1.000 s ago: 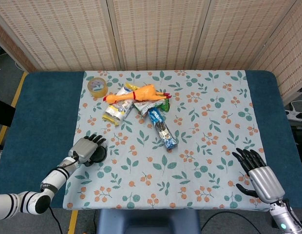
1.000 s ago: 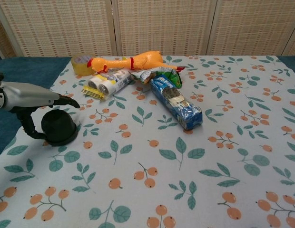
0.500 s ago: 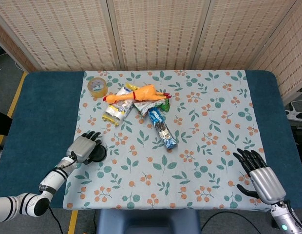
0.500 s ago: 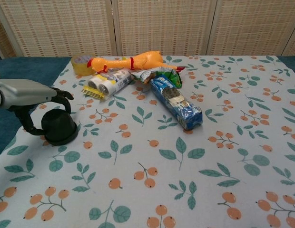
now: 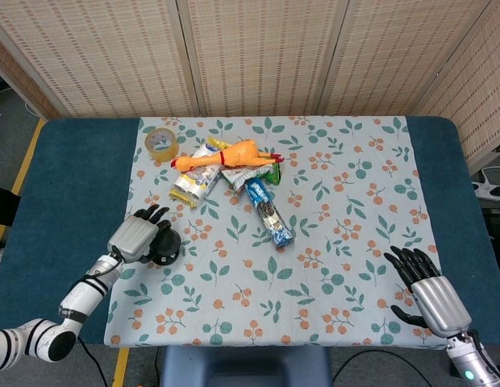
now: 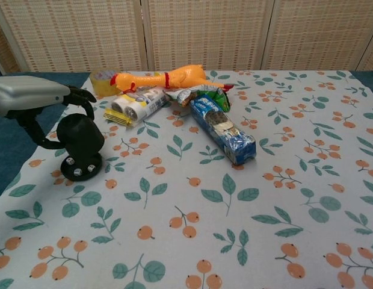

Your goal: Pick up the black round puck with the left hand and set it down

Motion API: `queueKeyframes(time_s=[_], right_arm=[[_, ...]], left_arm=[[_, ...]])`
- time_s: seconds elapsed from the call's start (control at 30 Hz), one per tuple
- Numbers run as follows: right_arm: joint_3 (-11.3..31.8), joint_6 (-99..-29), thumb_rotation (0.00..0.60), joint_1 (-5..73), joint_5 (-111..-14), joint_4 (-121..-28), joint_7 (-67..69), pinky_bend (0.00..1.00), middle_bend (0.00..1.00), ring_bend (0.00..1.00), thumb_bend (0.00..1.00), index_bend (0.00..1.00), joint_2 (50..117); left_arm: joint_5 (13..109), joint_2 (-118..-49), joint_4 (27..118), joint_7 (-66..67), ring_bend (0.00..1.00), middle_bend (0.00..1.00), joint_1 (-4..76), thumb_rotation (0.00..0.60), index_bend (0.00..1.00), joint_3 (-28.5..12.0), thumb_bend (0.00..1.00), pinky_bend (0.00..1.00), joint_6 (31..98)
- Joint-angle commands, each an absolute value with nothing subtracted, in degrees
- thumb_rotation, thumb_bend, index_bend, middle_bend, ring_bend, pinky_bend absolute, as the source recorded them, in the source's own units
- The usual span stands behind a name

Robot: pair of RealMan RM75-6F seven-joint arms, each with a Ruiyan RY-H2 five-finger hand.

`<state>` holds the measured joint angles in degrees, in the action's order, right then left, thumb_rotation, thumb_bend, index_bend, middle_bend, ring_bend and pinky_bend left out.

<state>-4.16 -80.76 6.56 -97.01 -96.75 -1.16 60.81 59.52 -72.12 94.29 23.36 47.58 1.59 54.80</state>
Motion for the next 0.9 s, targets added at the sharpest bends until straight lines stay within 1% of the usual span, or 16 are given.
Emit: queueKeyframes(time_s=[0.03,0.13,0.17,0.23,0.43,0.5,0.53,0.57,0.6,0.63,0.67,0.7,0.9], right_arm=[[-4.2,-80.7,0.600,6.6,-97.0,-96.7,-1.2,0.00,0.00,0.00,0.11,0.00,60.8],[-4.2,-80.9,0.600,6.5,-97.1,-96.8,-1.1,0.00,0.00,0.00,0.11,0.00,60.7],[-4.2,-80.9,0.600,6.5,-97.2,-96.8,-1.1,0.00,0.00,0.00,0.11,0.00,60.8],[-4.3,-80.8,0.600,6.6,-97.4,-96.8,-1.3,0.00,0.00,0.00,0.11,0.00,60.8],[-4.4,-80.7,0.600,6.5,-97.5,-97.0,-1.9,0.00,0.00,0.00,0.11,0.00,61.1],[-4.4,-80.5,0.600,6.6,-97.4,-97.0,-2.2,0.00,0.00,0.00,0.11,0.00,61.3],[-4.4,-80.3,0.600,6.6,-97.4,-97.0,-2.4,0.00,0.00,0.00,0.11,0.00,61.3],[-4.4,-80.2,0.600,6.7,-97.3,-97.1,-2.5,0.00,0.00,0.00,0.11,0.00,61.4],[-4.4,-80.1,0.600,6.7,-97.3,-97.1,-2.6,0.00,0.00,0.00,0.11,0.00,61.5],[-4.4,-80.0,0.600,6.7,-97.2,-97.1,-2.7,0.00,0.00,0.00,0.11,0.00,61.6],[-4.4,-80.0,0.600,6.8,-97.2,-97.1,-2.7,0.00,0.00,0.00,0.11,0.00,61.6],[-4.4,-80.0,0.600,6.8,-97.3,-97.1,-2.7,0.00,0.00,0.00,0.11,0.00,61.7],[-4.3,-80.0,0.600,6.8,-97.2,-96.9,-2.7,0.00,0.00,0.00,0.11,0.00,61.8]], left_arm=[[60.0,-70.9,95.1,22.1,0.00,0.04,47.0,0.600,0.61,0.5,0.31,0.19,56.1],[58.8,-67.4,96.2,20.2,0.00,0.04,45.6,0.600,0.61,-0.6,0.31,0.19,57.1],[55.5,-66.3,94.7,19.6,0.00,0.04,44.8,0.600,0.61,0.0,0.31,0.19,55.4],[52.3,-65.8,92.7,19.1,0.00,0.05,44.8,0.600,0.59,0.5,0.31,0.19,51.6],[48.7,-66.1,87.4,17.4,0.00,0.04,44.0,0.600,0.53,1.0,0.31,0.19,46.6],[47.9,-66.2,86.2,17.8,0.00,0.04,44.0,0.600,0.48,1.6,0.31,0.19,44.7],[47.5,-66.3,85.9,17.9,0.00,0.03,44.0,0.600,0.43,1.8,0.31,0.19,44.1],[47.1,-66.5,85.7,17.7,0.00,0.02,43.9,0.600,0.32,1.8,0.31,0.19,43.5],[46.5,-66.5,85.7,17.3,0.00,0.01,43.9,0.600,0.24,1.8,0.31,0.20,42.8],[45.6,-66.3,85.9,17.0,0.00,0.00,44.1,0.600,0.11,1.8,0.31,0.20,41.5],[45.0,-66.1,86.0,16.7,0.00,0.00,44.3,0.600,0.02,1.8,0.31,0.20,40.5],[44.6,-65.9,86.1,16.5,0.00,0.00,44.4,0.600,0.00,1.8,0.31,0.21,39.8],[46.4,-65.7,86.6,15.5,0.00,0.00,43.9,0.600,0.00,1.1,0.30,0.23,40.6]])
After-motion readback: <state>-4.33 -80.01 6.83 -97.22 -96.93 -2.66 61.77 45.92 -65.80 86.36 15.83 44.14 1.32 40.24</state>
